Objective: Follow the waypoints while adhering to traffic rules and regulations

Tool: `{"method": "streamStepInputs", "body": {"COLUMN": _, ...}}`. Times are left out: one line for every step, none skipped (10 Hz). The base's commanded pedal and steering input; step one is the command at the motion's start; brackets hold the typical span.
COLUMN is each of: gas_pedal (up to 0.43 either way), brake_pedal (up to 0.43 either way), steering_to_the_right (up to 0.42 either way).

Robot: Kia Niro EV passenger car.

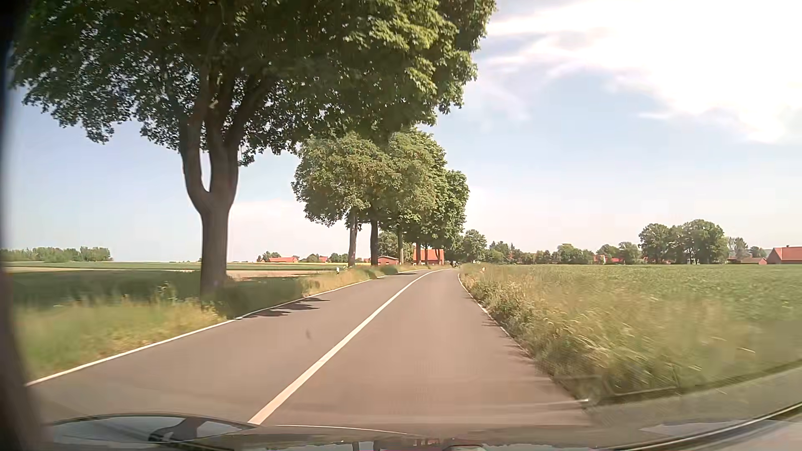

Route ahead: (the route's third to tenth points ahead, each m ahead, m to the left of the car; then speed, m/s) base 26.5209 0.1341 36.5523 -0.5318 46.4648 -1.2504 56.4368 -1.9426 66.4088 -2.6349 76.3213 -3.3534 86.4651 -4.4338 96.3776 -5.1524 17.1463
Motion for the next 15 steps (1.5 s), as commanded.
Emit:
{"method": "streamStepInputs", "body": {"gas_pedal": 0.118, "brake_pedal": 0.000, "steering_to_the_right": 0.003}}
{"method": "streamStepInputs", "body": {"gas_pedal": 0.118, "brake_pedal": 0.000, "steering_to_the_right": 0.003}}
{"method": "streamStepInputs", "body": {"gas_pedal": 0.118, "brake_pedal": 0.000, "steering_to_the_right": 0.003}}
{"method": "streamStepInputs", "body": {"gas_pedal": 0.118, "brake_pedal": 0.000, "steering_to_the_right": 0.003}}
{"method": "streamStepInputs", "body": {"gas_pedal": 0.118, "brake_pedal": 0.000, "steering_to_the_right": 0.004}}
{"method": "streamStepInputs", "body": {"gas_pedal": 0.118, "brake_pedal": 0.000, "steering_to_the_right": 0.004}}
{"method": "streamStepInputs", "body": {"gas_pedal": 0.118, "brake_pedal": 0.000, "steering_to_the_right": 0.004}}
{"method": "streamStepInputs", "body": {"gas_pedal": 0.130, "brake_pedal": 0.000, "steering_to_the_right": 0.004}}
{"method": "streamStepInputs", "body": {"gas_pedal": 0.130, "brake_pedal": 0.000, "steering_to_the_right": 0.005}}
{"method": "streamStepInputs", "body": {"gas_pedal": 0.130, "brake_pedal": 0.000, "steering_to_the_right": 0.005}}
{"method": "streamStepInputs", "body": {"gas_pedal": 0.130, "brake_pedal": 0.000, "steering_to_the_right": 0.004}}
{"method": "streamStepInputs", "body": {"gas_pedal": 0.130, "brake_pedal": 0.000, "steering_to_the_right": 0.005}}
{"method": "streamStepInputs", "body": {"gas_pedal": 0.118, "brake_pedal": 0.000, "steering_to_the_right": 0.004}}
{"method": "streamStepInputs", "body": {"gas_pedal": 0.118, "brake_pedal": 0.000, "steering_to_the_right": 0.005}}
{"method": "streamStepInputs", "body": {"gas_pedal": 0.118, "brake_pedal": 0.000, "steering_to_the_right": 0.004}}
